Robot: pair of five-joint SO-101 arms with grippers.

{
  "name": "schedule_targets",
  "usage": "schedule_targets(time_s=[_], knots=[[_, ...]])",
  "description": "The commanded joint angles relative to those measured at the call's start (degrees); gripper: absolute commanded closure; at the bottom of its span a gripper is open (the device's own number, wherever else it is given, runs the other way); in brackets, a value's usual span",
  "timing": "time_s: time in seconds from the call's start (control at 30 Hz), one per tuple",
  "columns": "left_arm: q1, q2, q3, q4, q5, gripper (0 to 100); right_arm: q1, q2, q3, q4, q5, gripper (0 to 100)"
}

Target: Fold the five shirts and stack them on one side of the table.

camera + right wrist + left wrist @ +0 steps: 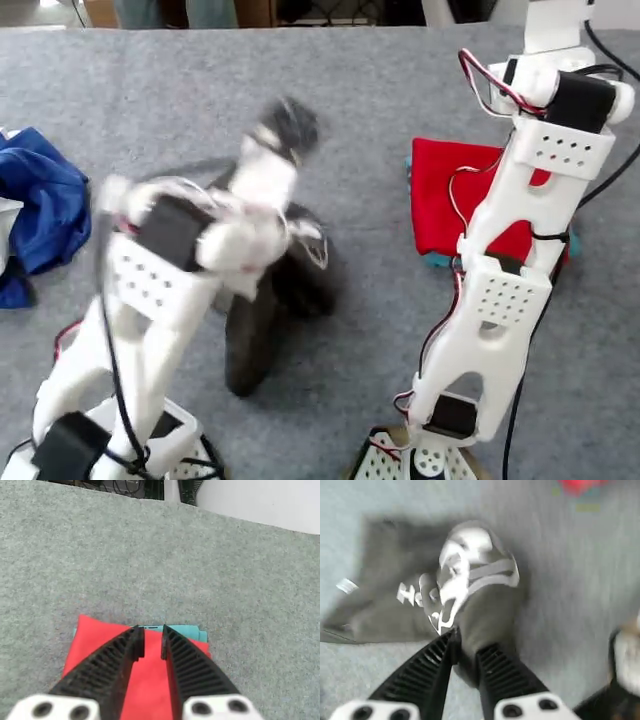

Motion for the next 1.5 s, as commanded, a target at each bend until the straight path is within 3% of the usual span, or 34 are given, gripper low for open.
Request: schedule_targets(time_s=[0.0,0.13,0.27,0.43,0.57,0.7,0.97,1.1,1.17,1.33,1.47], knots=[[0.1,-3.5,10.9,-1.1,-5.5,88,-3.0,-3.7,3.3,0.4,-0.7,85.9],[-10.5,-6.9,12.1,-0.8,-7.7,69,-7.8,-7.7,17.1,0.4,-0.8,76.6],[-26.2,-12.0,6.6,-1.0,-9.8,69,-16.8,-11.9,31.5,0.1,-0.8,76.4],[-50.9,-18.9,1.8,-2.0,-9.8,69,-31.4,-11.8,42.8,-0.2,-3.9,76.1],[-65.9,-22.9,9.5,-6.7,-12.9,69,-40.2,-7.9,44.9,-1.8,-7.7,76.1],[-75.5,-25.6,20.3,-10.9,-17.6,69,-45.4,-2.0,44.8,-8.8,-10.6,76.1],[-84.3,-27.3,32.6,-18.5,-18.0,69,-49.1,9.3,43.7,-11.7,-10.7,78.7],[-84.2,-27.0,32.7,-18.7,-18.0,69,-45.3,11.9,38.3,-8.6,-10.7,99.3],[-84.0,-27.0,32.7,-18.7,-17.9,69,-42.8,12.4,34.7,-5.6,-10.7,95.5],[-81.5,-27.0,33.9,-18.8,-17.8,69,-36.4,11.6,25.4,0.4,-10.5,98.5],[-78.6,-27.0,35.3,-18.8,-17.8,69,-29.6,5.1,28.7,0.3,-10.4,98.5]])
